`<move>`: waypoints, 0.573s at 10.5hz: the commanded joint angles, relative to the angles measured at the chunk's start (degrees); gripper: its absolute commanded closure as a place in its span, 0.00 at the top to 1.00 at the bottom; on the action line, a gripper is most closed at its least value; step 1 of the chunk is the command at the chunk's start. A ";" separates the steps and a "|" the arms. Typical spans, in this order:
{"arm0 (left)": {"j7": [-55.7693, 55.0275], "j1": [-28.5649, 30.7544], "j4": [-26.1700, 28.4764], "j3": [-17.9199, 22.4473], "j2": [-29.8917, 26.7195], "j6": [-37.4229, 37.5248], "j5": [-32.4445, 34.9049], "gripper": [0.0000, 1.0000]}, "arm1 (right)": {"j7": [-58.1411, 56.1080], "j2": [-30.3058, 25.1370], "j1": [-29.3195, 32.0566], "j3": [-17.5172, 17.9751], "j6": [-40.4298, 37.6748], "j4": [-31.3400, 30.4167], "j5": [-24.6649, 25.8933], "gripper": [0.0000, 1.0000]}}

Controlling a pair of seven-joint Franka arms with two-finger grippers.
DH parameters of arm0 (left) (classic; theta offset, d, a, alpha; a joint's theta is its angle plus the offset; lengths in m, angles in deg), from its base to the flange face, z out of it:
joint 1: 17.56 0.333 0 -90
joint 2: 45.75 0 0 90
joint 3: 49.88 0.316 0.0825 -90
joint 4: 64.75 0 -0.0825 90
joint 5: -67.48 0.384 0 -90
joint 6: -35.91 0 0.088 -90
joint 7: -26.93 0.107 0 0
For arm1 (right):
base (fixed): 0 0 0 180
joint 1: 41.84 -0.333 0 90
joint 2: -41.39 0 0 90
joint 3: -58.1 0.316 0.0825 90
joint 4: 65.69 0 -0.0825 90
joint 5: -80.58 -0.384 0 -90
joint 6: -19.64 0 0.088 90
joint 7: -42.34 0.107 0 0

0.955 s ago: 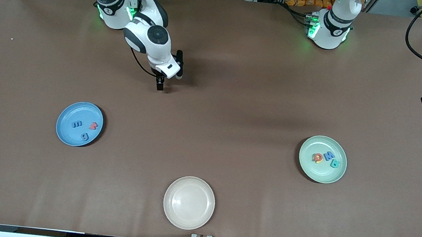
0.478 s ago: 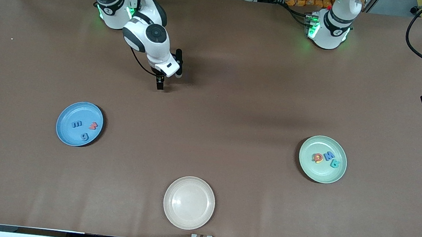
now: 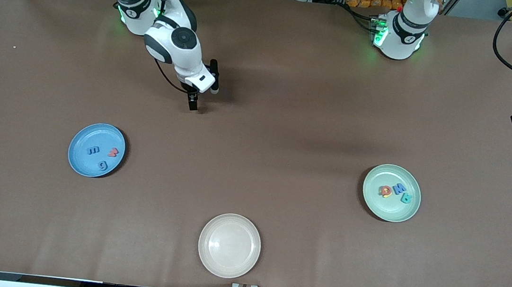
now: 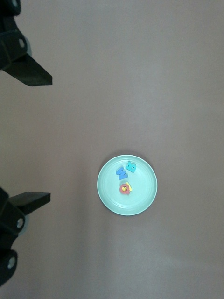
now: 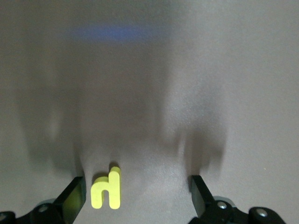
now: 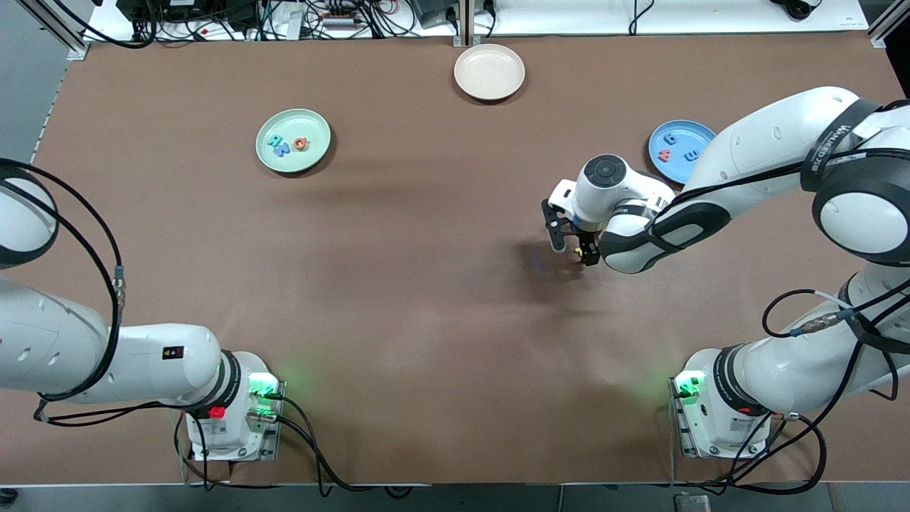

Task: Sort upper and lower case letters into plates
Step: 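Grasp the yellow h with the right gripper and lift it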

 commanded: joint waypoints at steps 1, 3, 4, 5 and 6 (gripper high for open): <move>-0.85 0.31 0.22 0.05 -0.68 0.85 -0.77 1.00 | -0.01 -2.20 0.83 0.37 1.03 -1.91 1.27 1.00; -0.85 0.31 0.22 0.13 -0.59 1.55 -0.68 1.00 | -0.01 -2.20 0.83 0.37 1.03 -1.91 1.18 1.00; -0.85 0.31 0.22 0.13 -0.59 1.64 -0.77 1.00 | -0.01 -2.20 0.83 0.37 1.11 -1.99 1.27 1.00; -0.85 0.31 0.22 0.05 -0.50 1.64 -0.68 1.00 | -0.01 -2.46 0.83 0.37 1.03 -1.99 1.27 0.47; -0.85 0.31 0.22 0.05 -0.50 1.73 -0.77 1.00 | -0.10 -2.73 0.83 0.37 1.03 -2.08 1.27 0.03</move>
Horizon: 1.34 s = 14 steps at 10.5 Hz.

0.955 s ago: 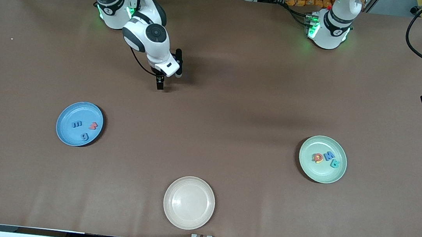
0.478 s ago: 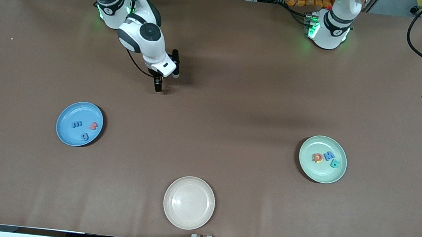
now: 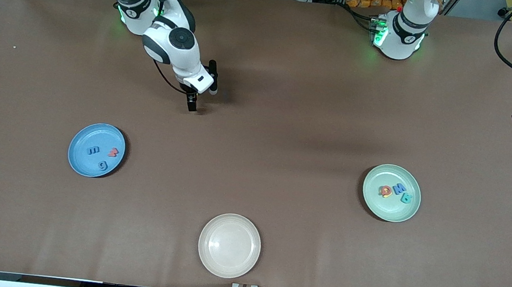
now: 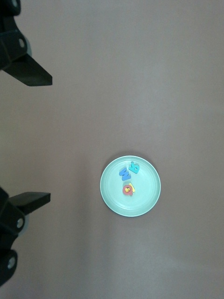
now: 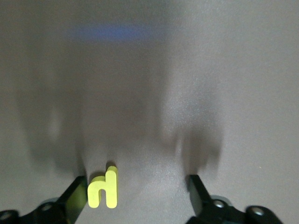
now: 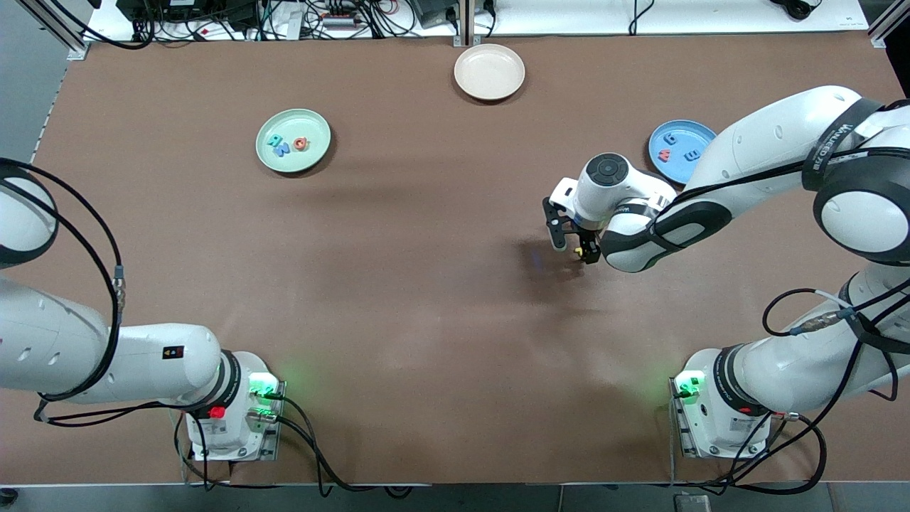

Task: Sort upper and lower case letters into plates
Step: 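Grasp the yellow h with the right gripper and lift it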

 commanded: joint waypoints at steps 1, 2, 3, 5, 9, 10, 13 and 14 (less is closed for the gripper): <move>-0.85 0.18 0.21 0.00 -0.50 0.78 -0.77 1.00 | -0.79 -2.55 0.74 0.36 0.70 -2.08 1.44 0.00; -0.85 0.18 0.21 0.00 -0.50 0.78 -0.77 1.00 | -0.80 -2.55 0.83 0.36 0.78 -2.08 3.01 0.00; -0.85 0.18 0.21 0.00 -0.42 0.78 -0.77 1.00 | -0.71 -2.55 1.01 0.27 0.78 -1.99 3.81 0.00; -0.85 0.18 0.21 0.00 -0.42 0.78 -0.77 1.00 | -0.71 -3.25 1.36 0.10 0.70 -1.81 3.82 0.00; -0.41 0.09 0.13 0.00 -0.33 0.78 -0.68 1.00 | 1.30 -3.61 1.45 -6.29 0.70 3.27 3.73 0.00; -0.23 0.09 0.04 0.00 -0.15 0.78 -0.59 1.00 | 1.48 -3.61 1.45 -9.97 0.70 5.11 3.64 0.00; -0.14 0.00 0.04 0.00 -0.06 0.78 -0.59 1.00 | 6.65 -3.61 5.21 -12.21 0.70 8.81 3.03 0.00; -0.14 0.00 0.04 -0.09 -0.06 0.78 -0.59 1.00 | 8.85 -3.43 6.62 -13.42 0.61 10.21 3.03 0.00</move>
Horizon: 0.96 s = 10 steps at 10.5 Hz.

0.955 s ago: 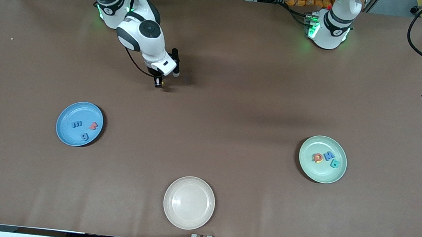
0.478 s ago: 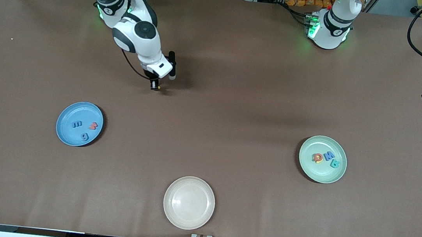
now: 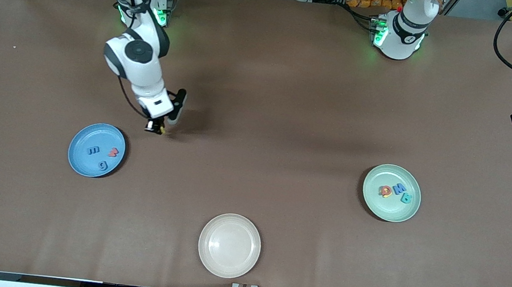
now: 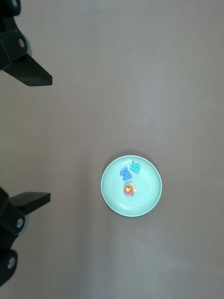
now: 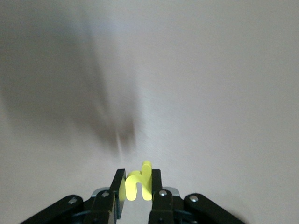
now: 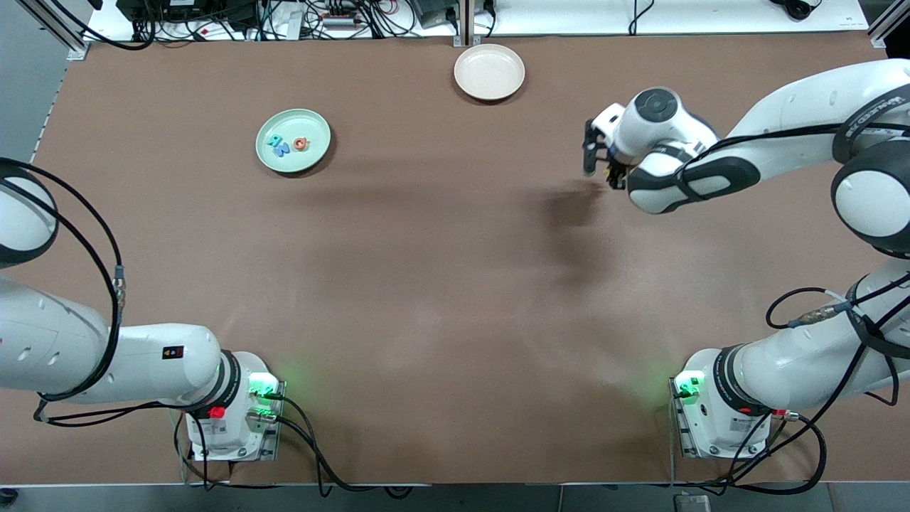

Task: Sort upper and lower case letters into plates
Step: 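Carry the yellow h to the blue plate and release it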

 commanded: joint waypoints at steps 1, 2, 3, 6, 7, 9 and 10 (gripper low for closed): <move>-0.14 0.04 -0.05 -0.04 -0.21 0.71 -0.59 1.00 | 5.13 -0.45 2.22 -2.71 -0.40 2.64 0.91 0.00; -0.06 0.13 -0.05 -0.04 -0.21 0.71 -0.68 1.00 | 5.23 -0.37 2.40 -5.60 -0.66 4.31 1.00 0.00; -0.14 0.04 -0.14 -0.21 -0.47 1.14 -0.59 1.00 | 5.32 -0.19 2.40 -8.59 -0.75 5.11 1.00 0.00; -0.06 0.13 -0.49 -0.12 -0.65 2.11 -0.15 1.00 | 4.79 0.69 4.23 -14.32 -0.84 6.88 1.79 0.00; -0.14 0.13 -0.49 -0.04 -0.56 2.11 -0.15 1.00 | 4.79 1.12 5.90 -14.50 -0.84 6.88 1.88 0.00; -0.14 0.22 -0.49 0.05 -0.56 2.11 -0.15 1.00 | 6.97 1.57 6.70 -14.50 -0.67 6.88 1.00 1.00; -0.06 0.13 -0.49 -0.03 -0.56 2.11 -0.24 1.00 | 8.73 1.48 6.62 -14.50 -0.75 6.88 0.91 1.00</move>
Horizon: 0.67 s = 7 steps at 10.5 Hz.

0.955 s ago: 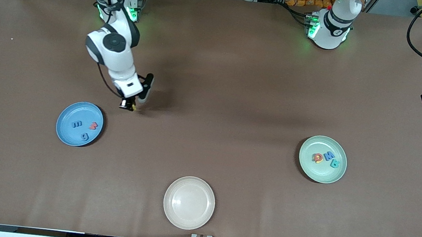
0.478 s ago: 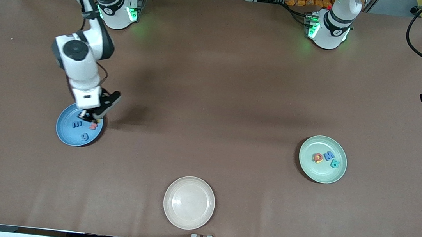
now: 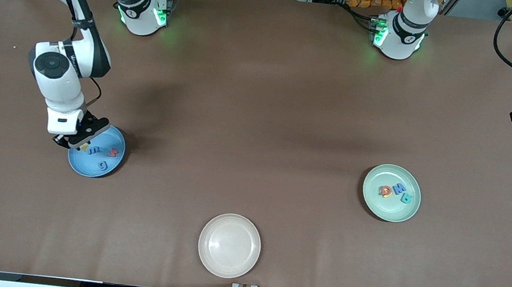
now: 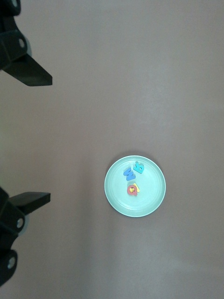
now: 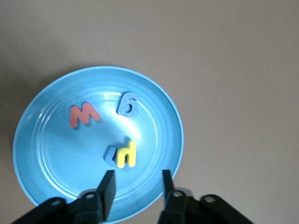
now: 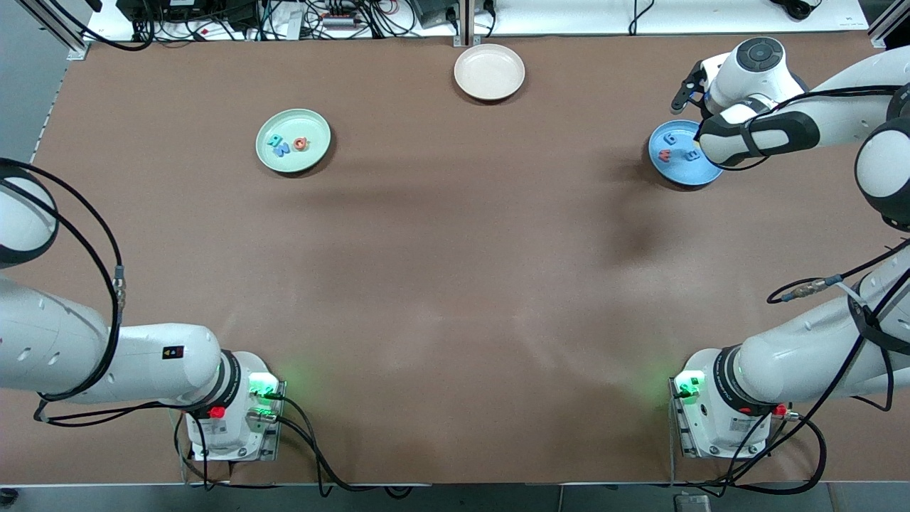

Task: Sort upper and lower case letters into plates
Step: 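Carry the yellow h to the blue plate and release it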

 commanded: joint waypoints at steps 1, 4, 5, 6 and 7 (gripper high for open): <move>-0.06 0.10 -0.36 -0.04 -0.48 1.07 -0.24 1.00 | 6.17 -0.10 0.25 0.52 -0.14 0.80 0.79 1.00; -0.50 -0.34 -0.36 -1.78 -0.57 1.07 -1.03 1.00 | 13.20 -2.04 -0.09 0.70 -0.58 1.85 -0.26 1.00; -0.85 -0.34 -0.01 -4.58 -0.92 1.07 -0.77 1.00 | 14.88 -3.00 -0.10 0.79 -4.15 3.08 -1.40 1.00; -1.11 -0.08 0.26 -6.35 -0.92 1.07 -0.68 1.00 | 15.42 -3.71 -0.27 0.96 -10.45 5.35 -6.11 1.00; -1.72 -0.08 0.52 -6.54 -0.92 1.07 -0.51 1.00 | 15.34 -4.15 -0.36 1.66 -16.25 8.07 -12.94 1.00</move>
